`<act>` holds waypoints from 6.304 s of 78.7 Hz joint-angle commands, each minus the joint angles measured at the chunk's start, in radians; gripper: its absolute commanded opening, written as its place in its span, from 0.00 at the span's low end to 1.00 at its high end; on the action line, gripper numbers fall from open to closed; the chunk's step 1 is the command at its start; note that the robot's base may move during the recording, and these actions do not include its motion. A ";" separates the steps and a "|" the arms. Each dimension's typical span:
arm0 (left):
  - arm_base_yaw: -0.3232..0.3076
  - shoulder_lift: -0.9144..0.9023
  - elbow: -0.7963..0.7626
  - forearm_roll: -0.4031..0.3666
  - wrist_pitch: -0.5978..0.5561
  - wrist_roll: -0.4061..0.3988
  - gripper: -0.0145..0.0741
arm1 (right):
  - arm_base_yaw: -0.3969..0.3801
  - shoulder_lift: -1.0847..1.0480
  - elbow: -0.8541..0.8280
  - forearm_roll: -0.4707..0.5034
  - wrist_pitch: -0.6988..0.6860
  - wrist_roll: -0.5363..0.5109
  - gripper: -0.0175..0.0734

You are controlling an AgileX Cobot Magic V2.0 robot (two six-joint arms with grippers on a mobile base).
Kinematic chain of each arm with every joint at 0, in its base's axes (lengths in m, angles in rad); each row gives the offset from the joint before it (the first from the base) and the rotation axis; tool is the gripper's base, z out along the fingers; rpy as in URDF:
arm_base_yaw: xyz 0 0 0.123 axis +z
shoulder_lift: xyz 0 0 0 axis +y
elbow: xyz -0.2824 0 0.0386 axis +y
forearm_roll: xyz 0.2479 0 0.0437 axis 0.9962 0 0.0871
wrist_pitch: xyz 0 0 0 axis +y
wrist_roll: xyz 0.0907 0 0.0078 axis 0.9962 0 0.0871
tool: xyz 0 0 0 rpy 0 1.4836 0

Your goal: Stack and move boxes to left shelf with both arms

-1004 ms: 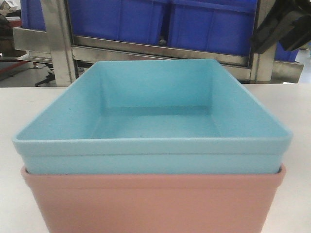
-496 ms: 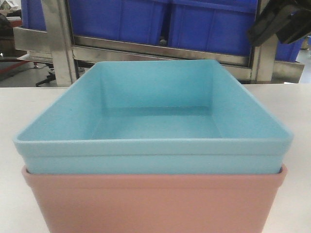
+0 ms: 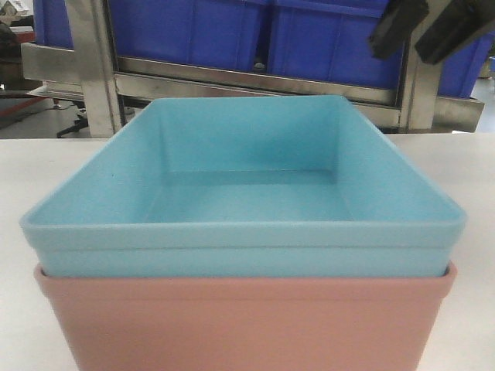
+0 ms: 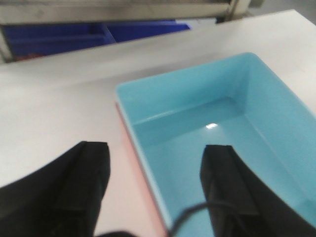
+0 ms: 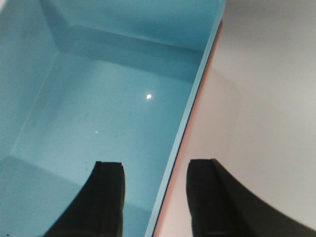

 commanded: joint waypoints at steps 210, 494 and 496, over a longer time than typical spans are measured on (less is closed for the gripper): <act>-0.123 0.600 -0.426 0.295 0.666 -0.708 0.46 | 0.157 0.425 -0.285 -0.233 0.326 0.456 0.60; -0.476 0.094 -0.232 0.279 0.928 -1.085 0.16 | 0.569 -0.084 -0.083 -0.392 0.552 0.853 0.27; -0.476 0.094 -0.232 0.283 0.928 -1.085 0.16 | 0.569 -0.084 -0.083 -0.392 0.550 0.853 0.27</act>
